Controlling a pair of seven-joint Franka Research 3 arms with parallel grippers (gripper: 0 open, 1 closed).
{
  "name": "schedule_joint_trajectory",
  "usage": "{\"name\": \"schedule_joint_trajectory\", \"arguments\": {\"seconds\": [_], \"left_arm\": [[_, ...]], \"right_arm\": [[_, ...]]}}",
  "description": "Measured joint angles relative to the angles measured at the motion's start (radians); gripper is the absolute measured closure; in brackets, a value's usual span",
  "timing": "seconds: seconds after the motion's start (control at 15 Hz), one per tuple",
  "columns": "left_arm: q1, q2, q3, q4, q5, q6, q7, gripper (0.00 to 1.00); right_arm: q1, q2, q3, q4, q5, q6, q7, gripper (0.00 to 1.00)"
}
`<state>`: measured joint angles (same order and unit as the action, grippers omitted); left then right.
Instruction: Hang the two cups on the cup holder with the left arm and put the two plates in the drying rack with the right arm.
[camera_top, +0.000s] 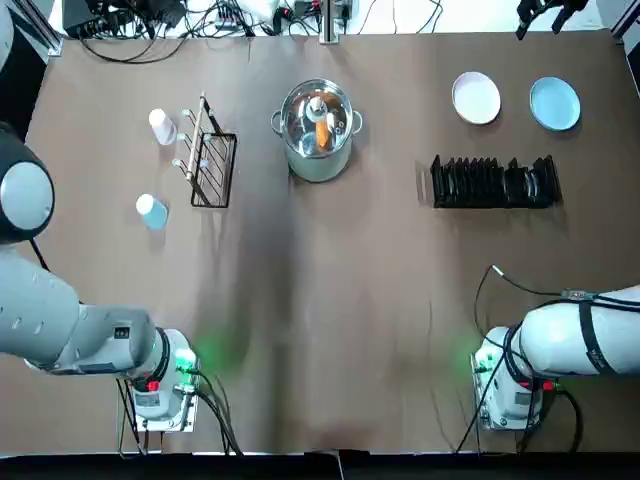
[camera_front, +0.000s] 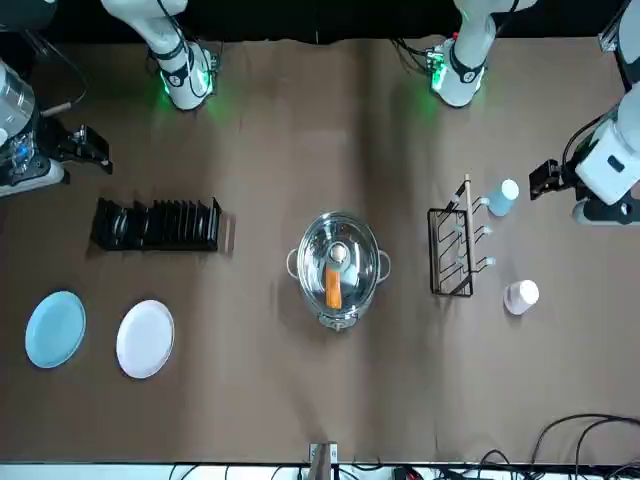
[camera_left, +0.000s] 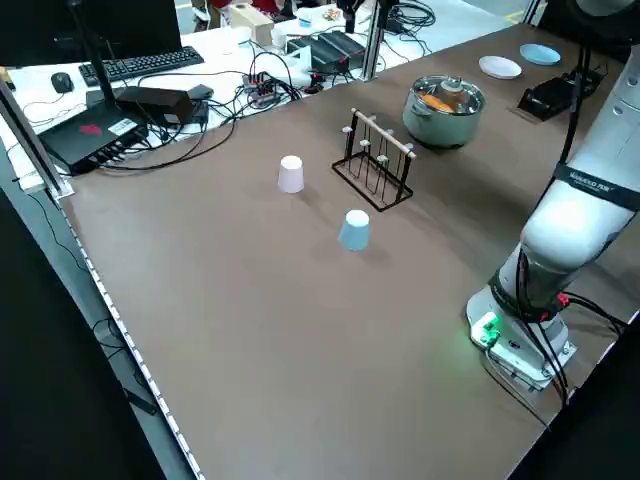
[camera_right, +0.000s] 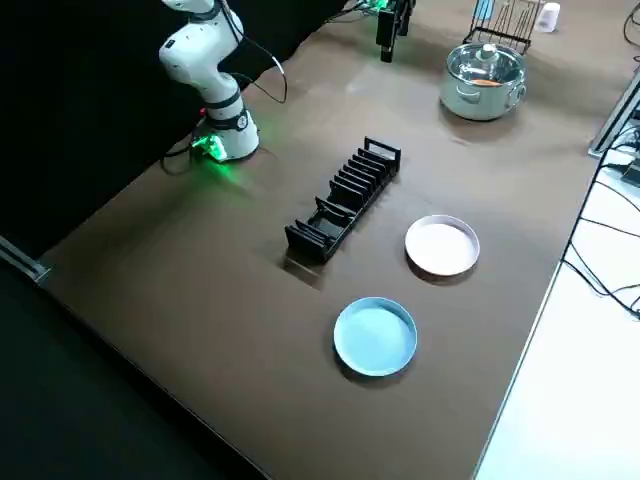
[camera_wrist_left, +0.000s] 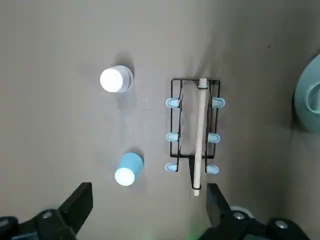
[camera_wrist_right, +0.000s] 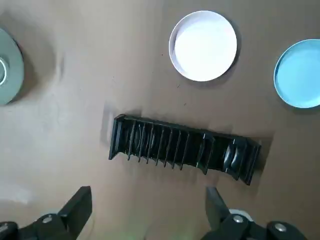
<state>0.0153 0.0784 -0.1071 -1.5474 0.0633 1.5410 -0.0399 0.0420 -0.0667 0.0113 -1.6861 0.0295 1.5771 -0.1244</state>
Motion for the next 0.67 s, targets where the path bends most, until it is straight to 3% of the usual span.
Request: {"name": "schedule_joint_trajectory", "arguments": {"seconds": [0.27,0.47,0.53,0.67], "left_arm": [[0.01,0.038,0.003,-0.015,0.0,0.0,-0.003,0.0],[0.046,0.064,0.006,-0.068,0.0,0.024,-0.003,0.0],[0.064,0.064,0.008,-0.159,0.001,0.128,0.0,0.0],[0.106,0.046,0.007,-0.29,0.006,0.272,0.009,0.0]], "right_arm": [[-0.005,0.024,-0.003,-0.006,0.0,0.0,0.001,0.0],[-0.016,0.123,-0.012,-0.009,-0.002,0.031,0.003,0.0],[-0.055,0.194,-0.014,-0.009,-0.003,0.097,0.013,0.0],[-0.105,0.262,-0.019,-0.009,-0.003,0.174,0.039,0.0]]}}
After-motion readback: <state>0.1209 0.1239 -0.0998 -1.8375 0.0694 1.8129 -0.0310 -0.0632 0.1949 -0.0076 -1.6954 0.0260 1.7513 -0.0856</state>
